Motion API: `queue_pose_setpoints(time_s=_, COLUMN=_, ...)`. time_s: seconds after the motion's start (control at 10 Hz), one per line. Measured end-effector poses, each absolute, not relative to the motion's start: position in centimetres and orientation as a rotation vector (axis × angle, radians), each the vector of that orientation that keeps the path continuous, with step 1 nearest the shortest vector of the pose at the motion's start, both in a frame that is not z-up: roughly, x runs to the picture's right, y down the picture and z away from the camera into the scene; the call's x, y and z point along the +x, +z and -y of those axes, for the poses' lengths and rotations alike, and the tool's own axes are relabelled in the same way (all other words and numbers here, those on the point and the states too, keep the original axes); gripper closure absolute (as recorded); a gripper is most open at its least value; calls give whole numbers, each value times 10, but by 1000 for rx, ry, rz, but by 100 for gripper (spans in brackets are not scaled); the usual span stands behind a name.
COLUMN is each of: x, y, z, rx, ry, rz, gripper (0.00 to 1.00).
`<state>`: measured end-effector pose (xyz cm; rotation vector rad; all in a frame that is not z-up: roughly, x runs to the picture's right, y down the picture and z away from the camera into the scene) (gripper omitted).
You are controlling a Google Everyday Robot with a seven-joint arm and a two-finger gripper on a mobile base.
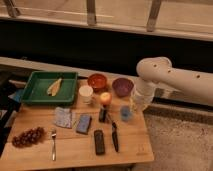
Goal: Place pepper in plastic cup
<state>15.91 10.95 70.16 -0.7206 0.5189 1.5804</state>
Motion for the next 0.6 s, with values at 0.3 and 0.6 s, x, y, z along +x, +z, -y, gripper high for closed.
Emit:
queue_pose_setpoints(time_s=0.3, x=148, y=697, z=-112, rx=-723, ry=1550, rz=-505, gripper=94)
queue_pose_setpoints(time_s=0.6, x=136, y=695, z=-111, rx=-726, ry=1514, rz=-497, gripper=94)
